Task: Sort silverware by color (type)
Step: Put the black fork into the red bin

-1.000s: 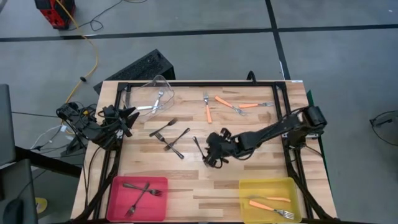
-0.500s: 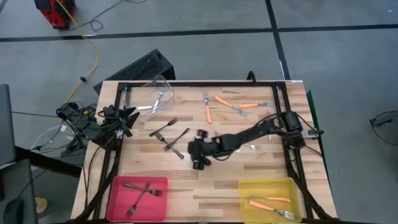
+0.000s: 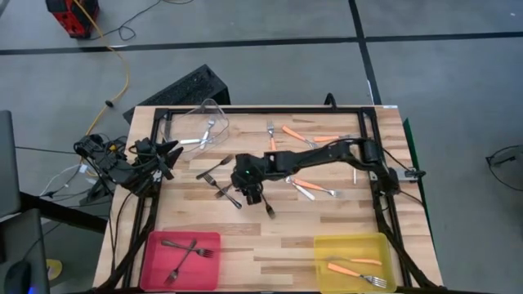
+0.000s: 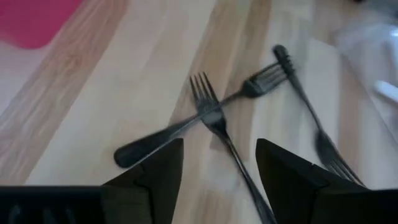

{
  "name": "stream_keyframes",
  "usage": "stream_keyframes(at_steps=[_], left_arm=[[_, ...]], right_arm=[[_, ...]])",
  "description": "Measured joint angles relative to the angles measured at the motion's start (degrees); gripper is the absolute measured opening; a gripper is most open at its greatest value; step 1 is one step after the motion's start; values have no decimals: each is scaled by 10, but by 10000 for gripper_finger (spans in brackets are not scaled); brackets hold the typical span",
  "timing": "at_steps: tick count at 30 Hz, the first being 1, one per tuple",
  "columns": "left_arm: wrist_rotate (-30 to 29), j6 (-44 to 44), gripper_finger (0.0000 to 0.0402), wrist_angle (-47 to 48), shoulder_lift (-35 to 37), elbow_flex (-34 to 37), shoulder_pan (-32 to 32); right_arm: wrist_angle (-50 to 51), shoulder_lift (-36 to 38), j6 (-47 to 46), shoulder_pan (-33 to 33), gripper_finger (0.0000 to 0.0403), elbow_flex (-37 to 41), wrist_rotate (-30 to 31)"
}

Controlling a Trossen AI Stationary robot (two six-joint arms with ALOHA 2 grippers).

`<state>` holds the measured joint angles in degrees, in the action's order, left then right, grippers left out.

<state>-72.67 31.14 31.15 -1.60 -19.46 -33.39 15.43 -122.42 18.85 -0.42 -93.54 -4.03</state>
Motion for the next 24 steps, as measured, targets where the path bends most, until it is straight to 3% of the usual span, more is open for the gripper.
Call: stream_keyframes(at_steps=[3,13,24], left_arm=[[0,0,178,0,0,0,0],[1,0,178,0,0,0,0],[1,0,178,0,0,0,0]], right_arm=[[11,-27,41,-11,227,-23,-37],[52,-109,115,-38,224,-116,-57],[57,-119,157,-57,224,-122,-97]])
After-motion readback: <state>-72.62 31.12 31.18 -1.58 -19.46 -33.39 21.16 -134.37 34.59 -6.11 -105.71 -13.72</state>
